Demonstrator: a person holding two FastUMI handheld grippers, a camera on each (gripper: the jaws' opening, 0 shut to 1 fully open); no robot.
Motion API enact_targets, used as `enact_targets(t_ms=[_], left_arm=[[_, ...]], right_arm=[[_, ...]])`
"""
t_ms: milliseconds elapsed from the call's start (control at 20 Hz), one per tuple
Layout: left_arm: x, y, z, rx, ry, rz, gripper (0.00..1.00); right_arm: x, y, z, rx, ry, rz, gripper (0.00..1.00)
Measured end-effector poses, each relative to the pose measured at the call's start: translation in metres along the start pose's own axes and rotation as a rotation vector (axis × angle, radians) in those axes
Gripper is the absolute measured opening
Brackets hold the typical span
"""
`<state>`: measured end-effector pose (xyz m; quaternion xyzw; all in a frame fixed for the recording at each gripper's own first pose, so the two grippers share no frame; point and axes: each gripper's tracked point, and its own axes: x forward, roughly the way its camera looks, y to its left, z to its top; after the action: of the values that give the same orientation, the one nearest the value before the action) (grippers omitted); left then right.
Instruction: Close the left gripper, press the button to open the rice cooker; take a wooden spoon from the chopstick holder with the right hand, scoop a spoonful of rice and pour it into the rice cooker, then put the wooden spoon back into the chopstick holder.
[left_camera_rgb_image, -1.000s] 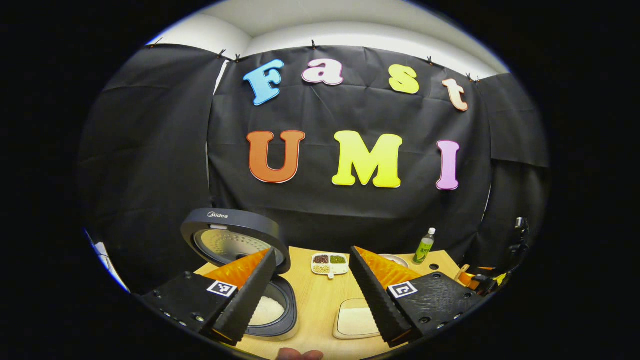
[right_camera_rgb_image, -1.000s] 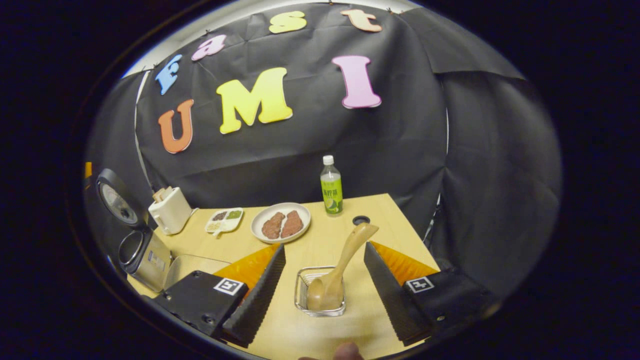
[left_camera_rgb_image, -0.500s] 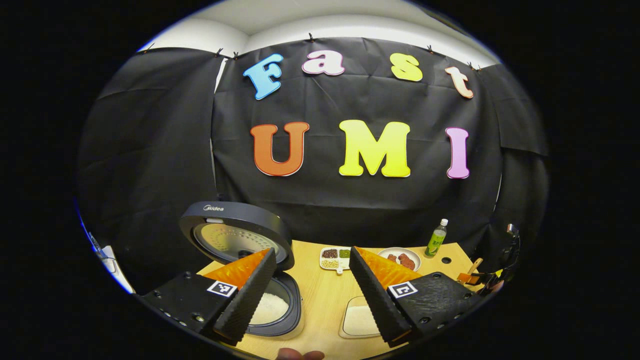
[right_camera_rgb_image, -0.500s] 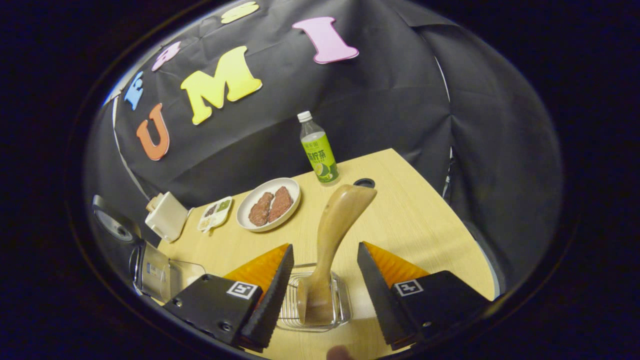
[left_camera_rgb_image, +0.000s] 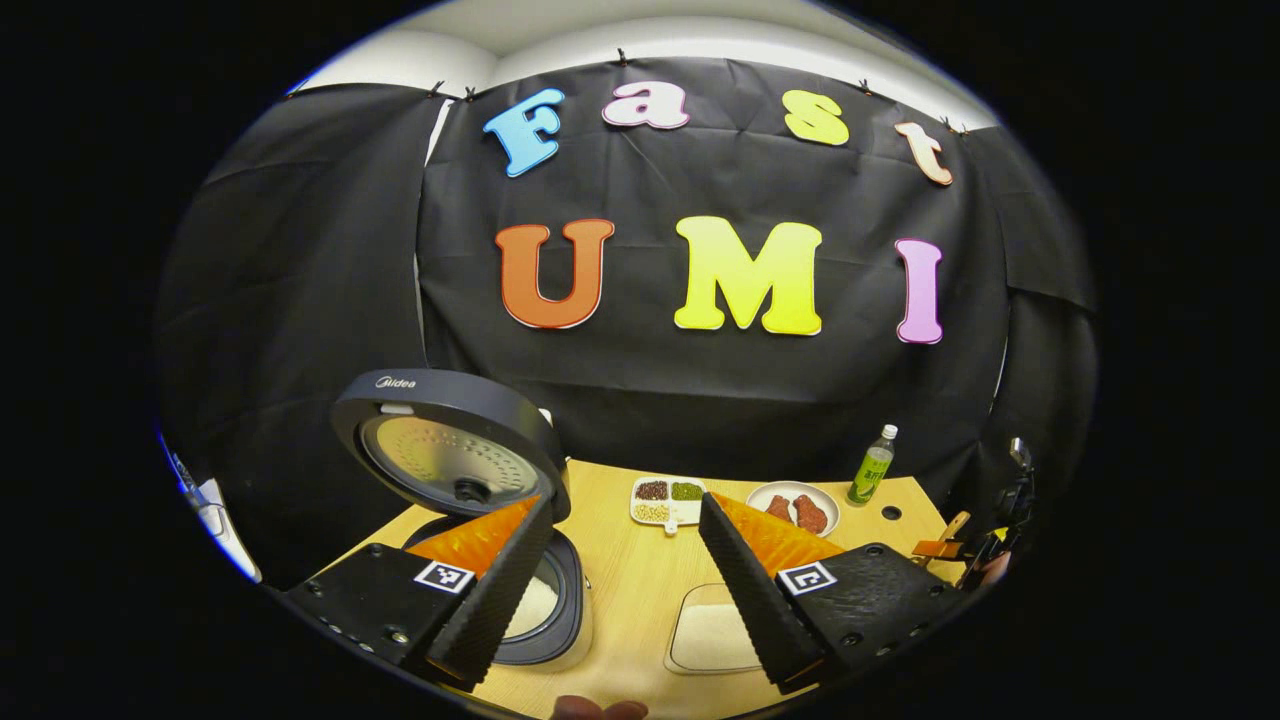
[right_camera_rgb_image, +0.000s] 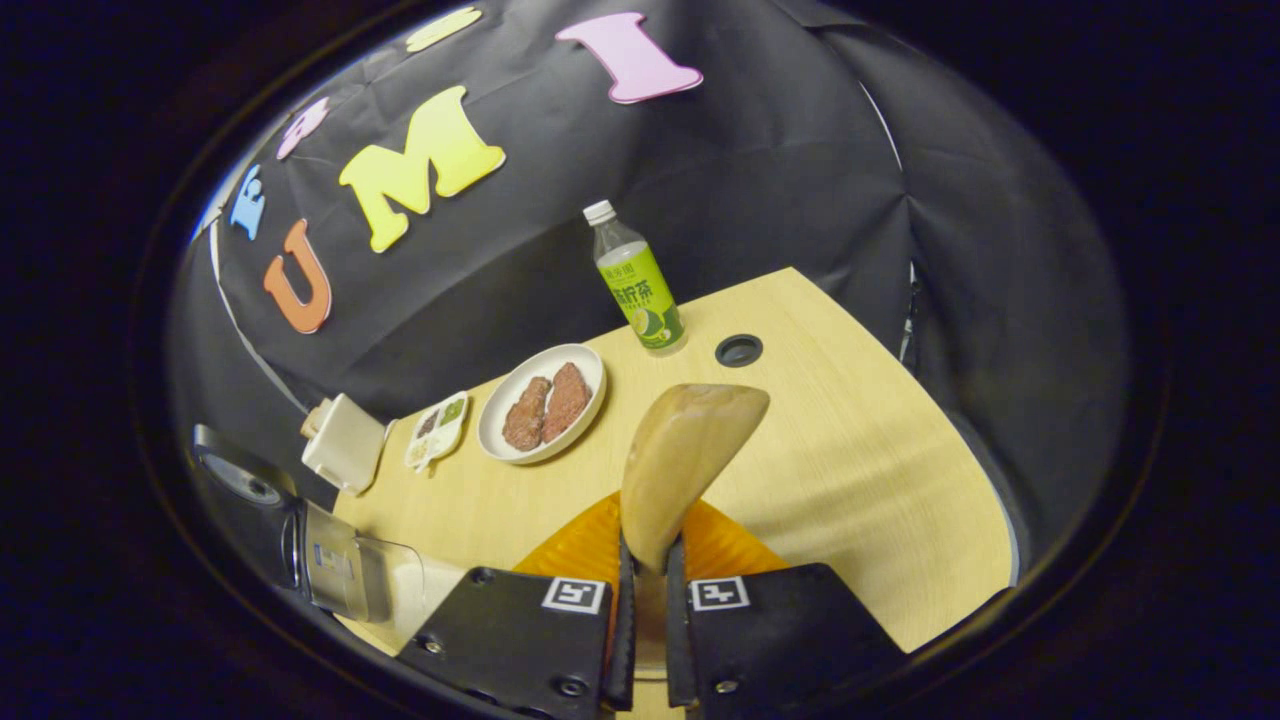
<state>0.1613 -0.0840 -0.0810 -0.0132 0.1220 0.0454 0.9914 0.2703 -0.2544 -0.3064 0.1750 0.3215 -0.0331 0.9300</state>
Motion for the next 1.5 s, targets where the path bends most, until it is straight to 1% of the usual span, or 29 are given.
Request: enact_targets(t_ms=[100, 200, 250, 400, 550, 600, 700, 800, 900, 950, 1050, 1150, 1250, 1500], left_arm=[[-0.011, 0.008, 0.006, -0.004, -0.03, -0.009, 0.95], [-0.021, 0.016, 0.007, -0.027, -0.045, -0.018, 0.95], [-0.026, 0.022, 0.005, -0.04, -0.05, -0.017, 0.95], [-0.045, 0.043, 0.007, -0.079, -0.07, -0.004, 0.95], [-0.061, 0.067, 0.014, -0.099, -0.097, 0.003, 0.95], [-0.066, 0.076, 0.017, -0.1, -0.111, 0.01, 0.95], [-0.075, 0.09, 0.022, -0.09, -0.139, 0.019, 0.95], [-0.084, 0.1, 0.021, -0.074, -0.152, 0.021, 0.95], [-0.091, 0.115, 0.017, -0.072, -0.151, 0.037, 0.95], [-0.094, 0.12, 0.016, -0.087, -0.148, 0.045, 0.95], [-0.1, 0.131, 0.013, -0.149, -0.128, 0.066, 0.95], [-0.107, 0.134, 0.013, -0.164, -0.135, 0.07, 0.95], [-0.114, 0.144, 0.016, -0.142, -0.16, 0.085, 0.95], [-0.128, 0.162, 0.015, -0.132, -0.151, 0.114, 0.95]], right_arm=[[-0.013, 0.004, 0.007, 0.007, -0.037, -0.02, 0.14], [-0.026, 0.006, 0.015, -0.004, -0.075, -0.064, 0.11], [-0.033, 0.008, 0.02, -0.018, -0.096, -0.088, 0.1], [-0.058, 0.022, 0.04, -0.092, -0.174, -0.167, 0.1], [-0.093, 0.057, 0.062, -0.174, -0.287, -0.204, 0.1], [-0.102, 0.073, 0.064, -0.201, -0.308, -0.203, 0.09], [-0.114, 0.112, 0.062, -0.254, -0.329, -0.166, 0.09], [-0.118, 0.151, 0.052, -0.298, -0.33, -0.122, 0.09], [-0.113, 0.187, 0.033, -0.319, -0.306, -0.069, 0.1], [-0.11, 0.203, 0.023, -0.325, -0.295, -0.048, 0.1], [-0.1, 0.228, 0.001, -0.356, -0.269, -0.021, 0.1], [-0.087, 0.244, -0.025, -0.382, -0.227, -0.003, 0.09], [-0.074, 0.25, -0.05, -0.403, -0.184, 0.0, 0.09], [-0.036, 0.227, -0.093, -0.452, -0.091, -0.078, 0.1]])
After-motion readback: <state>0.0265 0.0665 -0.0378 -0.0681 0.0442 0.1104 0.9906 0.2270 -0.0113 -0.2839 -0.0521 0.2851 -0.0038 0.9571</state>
